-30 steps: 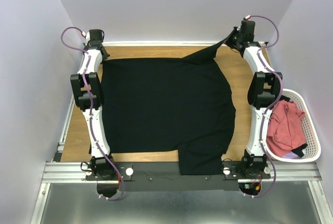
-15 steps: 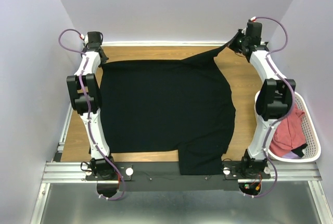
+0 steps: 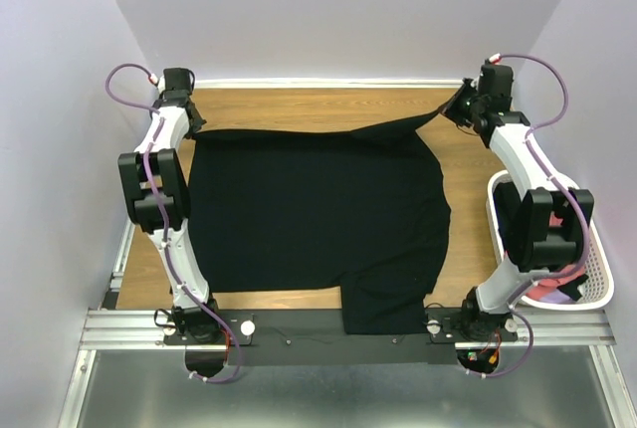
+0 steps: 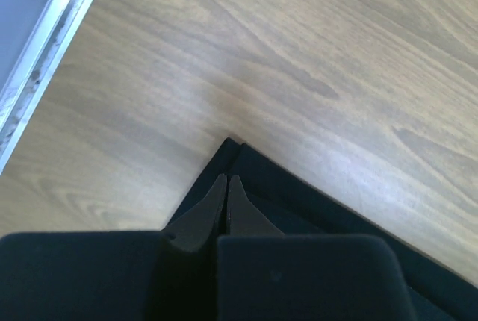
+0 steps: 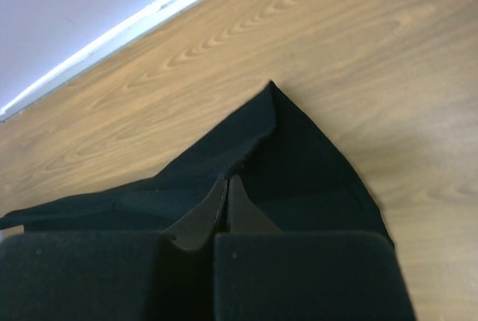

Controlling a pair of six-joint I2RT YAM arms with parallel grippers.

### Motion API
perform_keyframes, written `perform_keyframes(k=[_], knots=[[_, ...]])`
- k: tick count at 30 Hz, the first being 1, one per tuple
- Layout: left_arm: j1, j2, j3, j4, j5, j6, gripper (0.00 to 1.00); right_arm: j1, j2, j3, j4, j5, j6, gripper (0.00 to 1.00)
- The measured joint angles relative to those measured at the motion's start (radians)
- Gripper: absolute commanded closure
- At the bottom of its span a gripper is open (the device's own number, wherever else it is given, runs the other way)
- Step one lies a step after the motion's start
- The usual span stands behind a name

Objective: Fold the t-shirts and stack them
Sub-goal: Fold the tshirt

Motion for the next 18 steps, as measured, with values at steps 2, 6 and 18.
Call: perform_keyframes(k=[2,6,18], knots=[[0.0,-0.034,-0.029,0.001,0.0,0.0,1.0,0.0,-0.035,-0.031,-0.015,0.013,0.003,0.99],[0.0,-0.103,-0.092,0.018,0.006,-0.001,1.0,0.02,-0.108,-0.09,-0.052,0.048,0.013,0.99],[0.0,-0.262,-0.343,0.068,0.014,-0.013,1.0,0.042,-0.388,-0.335,-0.107,0.131,0.069,0.99]])
